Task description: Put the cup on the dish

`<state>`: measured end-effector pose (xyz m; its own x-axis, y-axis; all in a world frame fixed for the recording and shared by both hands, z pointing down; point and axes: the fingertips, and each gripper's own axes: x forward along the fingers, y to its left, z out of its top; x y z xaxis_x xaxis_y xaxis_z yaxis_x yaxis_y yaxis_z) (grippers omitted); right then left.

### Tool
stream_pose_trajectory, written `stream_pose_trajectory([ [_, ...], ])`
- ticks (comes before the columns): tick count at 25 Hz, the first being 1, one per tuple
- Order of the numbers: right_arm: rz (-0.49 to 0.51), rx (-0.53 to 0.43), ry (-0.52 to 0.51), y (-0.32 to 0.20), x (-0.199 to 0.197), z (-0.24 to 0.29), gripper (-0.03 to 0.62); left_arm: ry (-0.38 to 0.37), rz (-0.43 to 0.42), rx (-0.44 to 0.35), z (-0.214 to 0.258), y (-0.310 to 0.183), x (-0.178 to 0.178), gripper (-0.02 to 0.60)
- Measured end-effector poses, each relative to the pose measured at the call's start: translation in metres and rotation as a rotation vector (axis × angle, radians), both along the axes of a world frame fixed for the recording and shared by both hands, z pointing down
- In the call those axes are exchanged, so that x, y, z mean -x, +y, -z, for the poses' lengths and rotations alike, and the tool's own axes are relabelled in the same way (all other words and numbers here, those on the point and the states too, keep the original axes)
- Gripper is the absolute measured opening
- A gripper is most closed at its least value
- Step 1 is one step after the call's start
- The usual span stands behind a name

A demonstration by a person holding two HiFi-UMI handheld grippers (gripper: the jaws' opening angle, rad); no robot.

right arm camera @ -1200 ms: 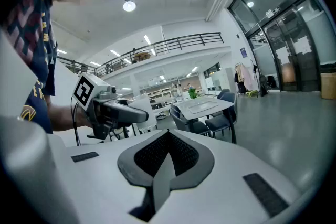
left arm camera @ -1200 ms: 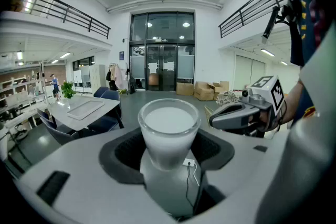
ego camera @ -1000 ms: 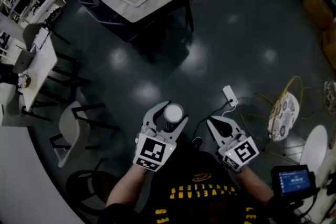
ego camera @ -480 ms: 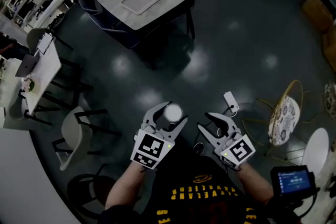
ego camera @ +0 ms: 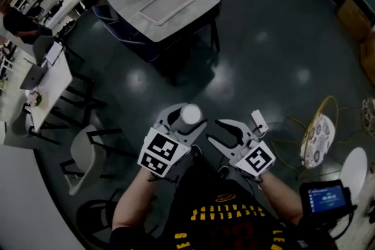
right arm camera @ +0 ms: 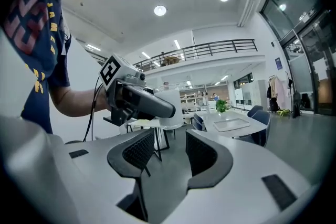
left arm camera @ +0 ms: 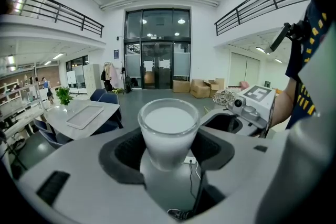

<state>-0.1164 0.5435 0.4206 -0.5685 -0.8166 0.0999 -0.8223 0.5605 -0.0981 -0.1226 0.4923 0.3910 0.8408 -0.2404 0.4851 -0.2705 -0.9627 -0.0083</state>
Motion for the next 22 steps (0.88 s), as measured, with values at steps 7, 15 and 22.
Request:
stream_pose_trajectory([
  [7,-0.028,-0.012,-0.011,-0.051,0.014,0.006,0.172,-0.009,-0.028,-0.009,0.011,-0.039,0.000,0.261],
  [15,-0.067,-0.049,-0.004,-0.123,0.037,0.018,0.258,0.012,-0.031,0.006,0.020,-0.095,0.009,0.261],
  [22,-0.139,-0.081,-0.013,-0.175,0.053,0.020,0.257,0.016,-0.047,0.010,0.012,-0.130,0.022,0.261],
])
